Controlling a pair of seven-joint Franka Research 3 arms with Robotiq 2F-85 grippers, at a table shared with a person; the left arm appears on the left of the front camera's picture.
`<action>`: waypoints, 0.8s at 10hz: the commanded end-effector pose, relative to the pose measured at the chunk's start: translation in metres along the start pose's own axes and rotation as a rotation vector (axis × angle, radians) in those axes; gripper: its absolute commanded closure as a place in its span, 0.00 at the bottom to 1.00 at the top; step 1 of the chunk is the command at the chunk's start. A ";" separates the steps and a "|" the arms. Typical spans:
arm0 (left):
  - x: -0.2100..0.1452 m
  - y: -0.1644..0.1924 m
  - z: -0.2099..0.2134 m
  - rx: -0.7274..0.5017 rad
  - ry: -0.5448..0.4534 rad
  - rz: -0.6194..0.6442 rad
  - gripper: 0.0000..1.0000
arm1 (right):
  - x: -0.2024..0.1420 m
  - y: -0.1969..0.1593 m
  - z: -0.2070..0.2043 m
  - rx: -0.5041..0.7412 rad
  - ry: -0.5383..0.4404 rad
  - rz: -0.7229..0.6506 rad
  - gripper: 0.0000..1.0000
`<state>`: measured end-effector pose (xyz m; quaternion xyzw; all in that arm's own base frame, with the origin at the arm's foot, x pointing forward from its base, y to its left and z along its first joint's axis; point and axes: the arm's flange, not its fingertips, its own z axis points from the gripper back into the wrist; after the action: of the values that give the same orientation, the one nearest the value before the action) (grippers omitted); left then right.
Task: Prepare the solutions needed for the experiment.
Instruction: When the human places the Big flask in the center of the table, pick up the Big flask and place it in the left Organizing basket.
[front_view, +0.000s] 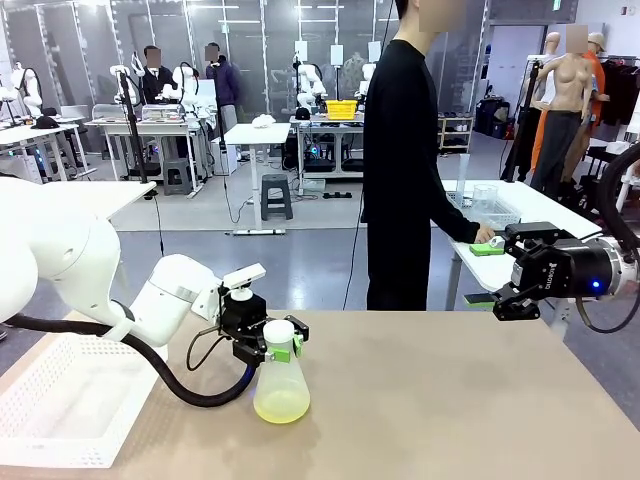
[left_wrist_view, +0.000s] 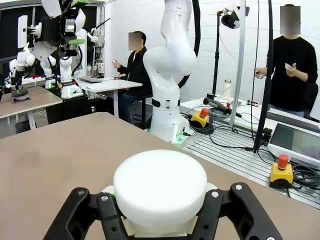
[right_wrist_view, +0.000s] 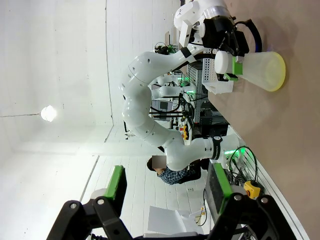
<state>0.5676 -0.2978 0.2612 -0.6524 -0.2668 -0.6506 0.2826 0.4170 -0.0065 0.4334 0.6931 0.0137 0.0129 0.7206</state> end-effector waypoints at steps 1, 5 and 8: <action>0.001 0.003 0.002 0.056 0.047 0.054 0.95 | 0.001 0.002 0.000 0.010 0.000 0.004 0.15; 0.054 -0.004 -0.009 -0.008 0.109 0.000 0.95 | 0.001 0.002 0.000 0.010 0.000 0.004 0.15; 0.095 -0.005 -0.010 -0.041 0.160 0.022 0.95 | 0.001 0.002 0.000 0.010 0.000 0.004 0.15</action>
<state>0.5650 -0.3064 0.3412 -0.6089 -0.2482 -0.6969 0.2864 0.4170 -0.0065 0.4334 0.6931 0.0137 0.0129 0.7206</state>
